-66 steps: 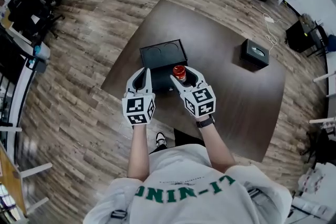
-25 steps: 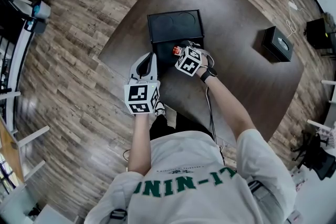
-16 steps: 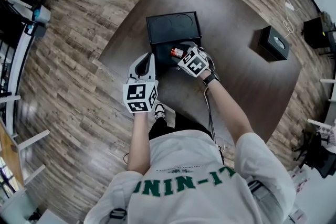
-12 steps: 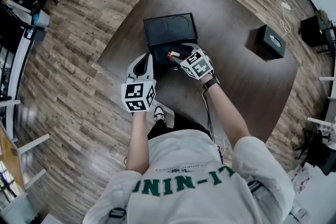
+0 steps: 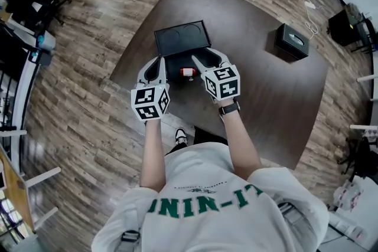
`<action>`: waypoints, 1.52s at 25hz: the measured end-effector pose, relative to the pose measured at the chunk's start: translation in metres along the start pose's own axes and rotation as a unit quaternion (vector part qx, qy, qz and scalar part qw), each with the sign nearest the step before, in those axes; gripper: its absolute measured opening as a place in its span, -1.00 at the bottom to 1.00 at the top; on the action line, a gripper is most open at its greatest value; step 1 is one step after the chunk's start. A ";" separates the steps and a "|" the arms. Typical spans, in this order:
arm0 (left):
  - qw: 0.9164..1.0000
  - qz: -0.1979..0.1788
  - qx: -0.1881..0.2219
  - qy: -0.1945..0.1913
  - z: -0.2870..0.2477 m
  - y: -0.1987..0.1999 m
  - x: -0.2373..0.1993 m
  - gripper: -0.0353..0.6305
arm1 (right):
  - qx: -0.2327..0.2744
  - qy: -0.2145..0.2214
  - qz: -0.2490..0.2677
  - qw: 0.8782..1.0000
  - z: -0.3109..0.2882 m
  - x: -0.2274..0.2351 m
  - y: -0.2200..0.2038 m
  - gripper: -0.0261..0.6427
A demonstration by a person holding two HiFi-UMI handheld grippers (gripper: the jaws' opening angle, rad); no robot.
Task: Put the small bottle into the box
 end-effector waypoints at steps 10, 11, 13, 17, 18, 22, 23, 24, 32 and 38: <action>0.998 -0.045 0.052 0.005 0.037 0.041 0.017 -0.85 | 0.108 -0.068 0.019 0.992 0.068 -0.018 0.060 -0.62; 0.997 -0.049 0.057 0.004 0.040 0.044 0.019 -0.85 | 0.118 -0.074 0.021 0.990 0.073 -0.019 0.064 -0.65; 0.996 -0.057 0.067 0.001 0.046 0.050 0.024 -0.85 | 0.137 -0.086 0.026 0.987 0.081 -0.022 0.071 -0.72; 0.994 -0.069 0.081 -0.007 0.056 0.056 0.030 -0.85 | 0.156 -0.100 0.026 0.982 0.091 -0.026 0.076 -0.84; 0.994 -0.071 0.084 -0.008 0.057 0.059 0.030 -0.85 | 0.156 -0.103 0.029 0.982 0.092 -0.027 0.079 -0.87; 0.994 -0.073 0.085 -0.008 0.062 0.062 0.032 -0.85 | 0.145 -0.107 0.032 0.983 0.091 -0.031 0.079 -0.88; 0.994 -0.072 0.083 -0.009 0.064 0.060 0.032 -0.85 | 0.143 -0.106 0.029 0.984 0.092 -0.033 0.075 -0.88; 0.994 -0.071 0.081 -0.010 0.066 0.059 0.032 -0.85 | 0.142 -0.106 0.026 0.984 0.093 -0.036 0.072 -0.88; 0.992 -0.078 0.099 -0.012 0.074 0.069 0.031 -0.85 | 0.167 -0.082 0.037 0.982 0.095 -0.053 0.084 -0.88; 0.992 -0.079 0.102 -0.008 0.080 0.069 0.027 -0.85 | 0.170 -0.069 0.012 0.983 0.097 -0.049 0.079 -0.88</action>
Point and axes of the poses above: the fingertips, and each gripper's own axes: z backward along the fingers, x to its right, y out of its top, the point moved 8 cm from there along z, backward along the fingers, and after that the axes turned 7 degrees about z, right-handed, at the moved point
